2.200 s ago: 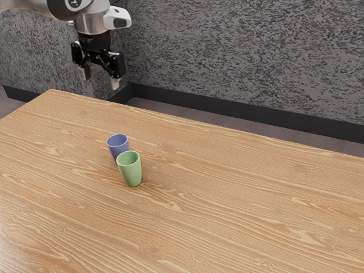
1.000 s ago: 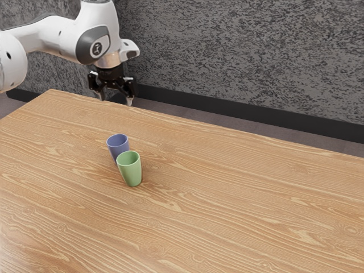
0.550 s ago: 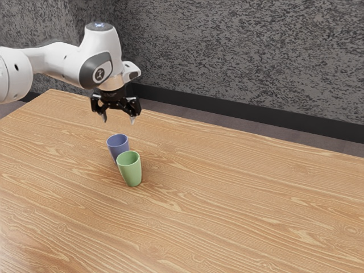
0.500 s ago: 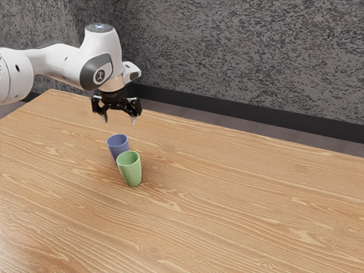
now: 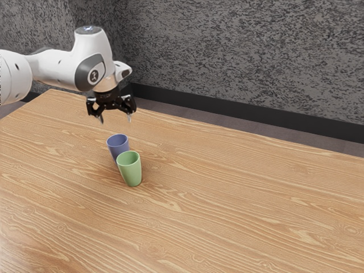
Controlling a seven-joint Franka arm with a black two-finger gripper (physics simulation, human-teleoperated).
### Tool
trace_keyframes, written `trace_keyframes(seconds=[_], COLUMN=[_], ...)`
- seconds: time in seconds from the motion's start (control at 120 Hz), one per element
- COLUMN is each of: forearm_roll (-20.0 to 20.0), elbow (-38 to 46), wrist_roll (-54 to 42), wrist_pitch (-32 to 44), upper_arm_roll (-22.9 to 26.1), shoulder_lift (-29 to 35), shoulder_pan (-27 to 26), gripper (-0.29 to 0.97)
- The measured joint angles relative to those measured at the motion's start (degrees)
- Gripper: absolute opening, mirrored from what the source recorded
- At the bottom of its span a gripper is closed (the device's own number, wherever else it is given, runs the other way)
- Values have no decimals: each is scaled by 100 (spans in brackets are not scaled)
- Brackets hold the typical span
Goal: Place the left cup onto the right cup
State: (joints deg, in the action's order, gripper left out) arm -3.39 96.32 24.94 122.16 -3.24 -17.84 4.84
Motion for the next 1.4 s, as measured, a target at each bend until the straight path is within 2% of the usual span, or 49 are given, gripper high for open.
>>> trace_keyframes(seconds=[0.142, 0.35, 0.942, 1.4], forearm_roll=[198, 282, 206, 156], elbow=[-5, -15, -488, -870], wrist_roll=[-103, -218, -409, -458], wrist_pitch=[-1, -56, -622, -755], upper_arm_roll=[-18, -19, 22, 42], shoulder_lift=[-73, -84, -437, -782], shoulder_pan=[2, 8, 7, 2], gripper=[68, 68, 68, 68])
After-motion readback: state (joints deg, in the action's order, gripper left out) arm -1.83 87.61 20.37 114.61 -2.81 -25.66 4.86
